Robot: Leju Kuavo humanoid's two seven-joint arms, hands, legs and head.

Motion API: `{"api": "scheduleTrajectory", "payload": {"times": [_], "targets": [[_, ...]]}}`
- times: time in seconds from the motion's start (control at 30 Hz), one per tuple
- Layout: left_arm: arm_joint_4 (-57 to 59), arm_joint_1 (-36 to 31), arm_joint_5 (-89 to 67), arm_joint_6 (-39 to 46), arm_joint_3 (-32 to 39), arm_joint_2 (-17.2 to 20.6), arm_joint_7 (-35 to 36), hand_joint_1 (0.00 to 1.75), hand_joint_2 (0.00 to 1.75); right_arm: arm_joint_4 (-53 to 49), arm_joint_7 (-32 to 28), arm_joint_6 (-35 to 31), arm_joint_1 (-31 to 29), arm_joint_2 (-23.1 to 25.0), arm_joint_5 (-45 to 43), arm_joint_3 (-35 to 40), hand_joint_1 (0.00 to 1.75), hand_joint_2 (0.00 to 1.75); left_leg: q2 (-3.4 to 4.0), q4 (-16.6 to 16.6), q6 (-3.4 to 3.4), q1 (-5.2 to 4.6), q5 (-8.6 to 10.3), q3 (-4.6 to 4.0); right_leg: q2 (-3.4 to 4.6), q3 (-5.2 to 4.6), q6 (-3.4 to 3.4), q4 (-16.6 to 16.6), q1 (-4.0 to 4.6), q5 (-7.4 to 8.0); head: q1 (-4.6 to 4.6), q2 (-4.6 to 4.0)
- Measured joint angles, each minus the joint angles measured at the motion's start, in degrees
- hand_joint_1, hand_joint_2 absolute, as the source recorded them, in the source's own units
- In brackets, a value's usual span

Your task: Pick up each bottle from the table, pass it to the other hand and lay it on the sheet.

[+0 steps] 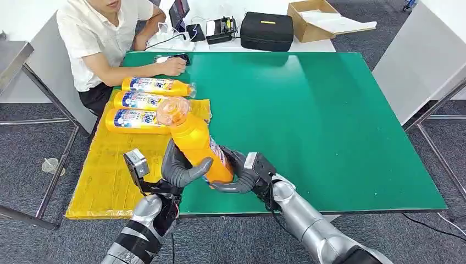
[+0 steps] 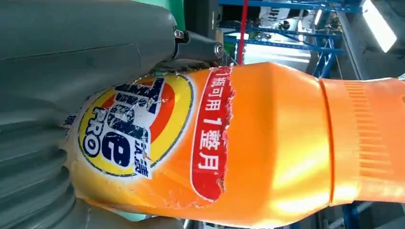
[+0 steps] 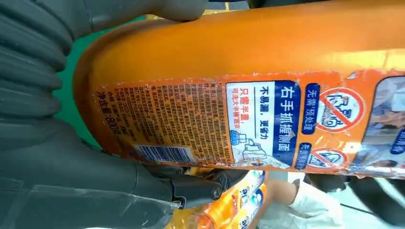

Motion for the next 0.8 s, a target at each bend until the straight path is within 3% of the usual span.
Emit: {"api": "scheduleTrajectory", "payload": {"times": [0.1,0.13,0.43,0.47,0.63,0.73,0.8], "targets": [[0.02,-0.03,0.0,0.02,0.02,0.0,0.02,1.75,1.75,0.17,0.02,0.0,0.0,0.02,-0.02,0.2,0.49,1.75,0.0,0.0,0.0,0.0,0.0,0.0,0.0,0.0,0.0,0.0,0.0,0.0,0.02,0.0],[0.07,-0.04,0.0,0.02,0.04,0.0,0.02,1.75,1.75,0.22,0.02,0.0,0.0,0.02,-0.02,0.31,0.0,1.75,0.0,0.0,0.0,0.0,0.0,0.0,0.0,0.0,0.0,0.0,0.0,0.0,0.02,0.0],[0.87,-0.65,-2.57,2.55,0.04,0.0,1.13,1.75,1.75,0.94,0.52,-1.38,0.11,0.35,-0.81,0.5,0.0,1.75,0.0,0.0,0.0,0.0,0.0,0.0,0.0,0.0,0.0,0.0,0.0,0.0,0.0,0.0],[1.07,-0.82,-3.15,2.91,0.04,0.04,1.38,1.75,1.75,1.01,0.52,-1.88,0.16,0.48,-0.79,0.5,0.0,0.0,0.0,0.0,0.0,0.0,0.0,0.0,0.0,0.0,0.0,0.0,0.0,0.0,0.0,0.0],[1.57,-0.88,-2.93,3.08,0.22,0.61,3.0,1.75,1.75,1.36,1.64,-7.57,1.15,1.22,-0.13,-0.66,0.0,0.0,-0.01,0.0,0.0,0.01,0.0,0.0,-0.01,0.0,0.0,0.0,0.0,0.0,0.02,0.0],[0.71,0.08,-2.07,4.56,1.7,1.2,4.74,1.75,1.75,0.81,2.1,-18.71,3.33,1.66,3.2,-3.49,0.0,0.0,-0.01,0.0,0.0,0.01,0.0,0.0,0.0,0.01,0.0,0.0,0.0,-0.01,0.02,0.0],[-1.32,1.65,-6.42,11.85,3.08,2.12,5.68,1.75,1.75,-1.67,2.16,-29.58,6.62,1.66,7.57,-6.78,0.0,0.0,-0.02,0.0,0.0,0.0,-0.01,-0.02,-0.01,-0.01,-0.01,0.0,0.0,-0.02,0.02,0.0]]}}
